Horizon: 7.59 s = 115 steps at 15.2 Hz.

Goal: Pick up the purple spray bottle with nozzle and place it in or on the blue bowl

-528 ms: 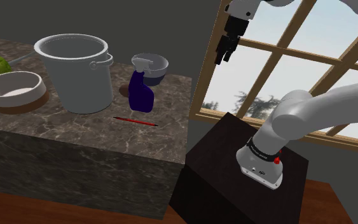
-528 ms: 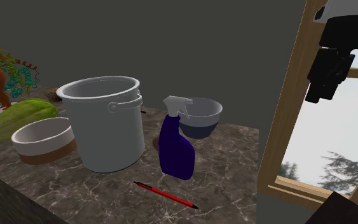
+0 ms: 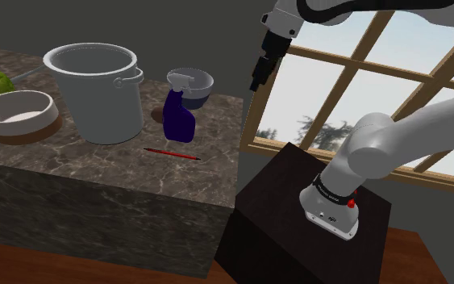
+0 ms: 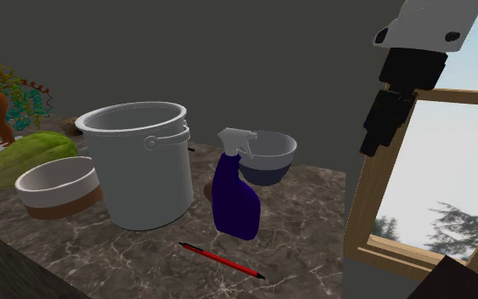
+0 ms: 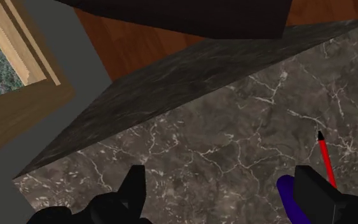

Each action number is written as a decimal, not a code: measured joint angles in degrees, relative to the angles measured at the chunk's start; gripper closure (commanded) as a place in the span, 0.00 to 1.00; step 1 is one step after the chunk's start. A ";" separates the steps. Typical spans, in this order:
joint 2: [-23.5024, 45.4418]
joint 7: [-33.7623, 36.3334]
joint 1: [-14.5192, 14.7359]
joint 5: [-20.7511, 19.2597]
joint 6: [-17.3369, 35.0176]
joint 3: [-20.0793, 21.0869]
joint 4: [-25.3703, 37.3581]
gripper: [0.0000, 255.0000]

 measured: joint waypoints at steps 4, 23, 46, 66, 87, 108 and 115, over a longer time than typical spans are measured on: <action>3.85 -3.06 3.18 1.54 9.15 1.89 -1.46 0.00; 24.67 -10.63 12.65 4.88 40.50 9.75 0.07 0.00; 23.78 -10.04 12.51 4.42 38.38 9.84 1.38 1.00; 17.50 -7.66 11.69 2.46 21.93 9.32 11.62 1.00; 23.28 -19.34 7.73 2.80 12.62 0.27 24.88 1.00; 36.48 -35.25 3.32 8.06 16.55 -7.62 32.34 1.00; 36.88 -35.18 3.34 8.06 16.73 -7.55 32.07 0.00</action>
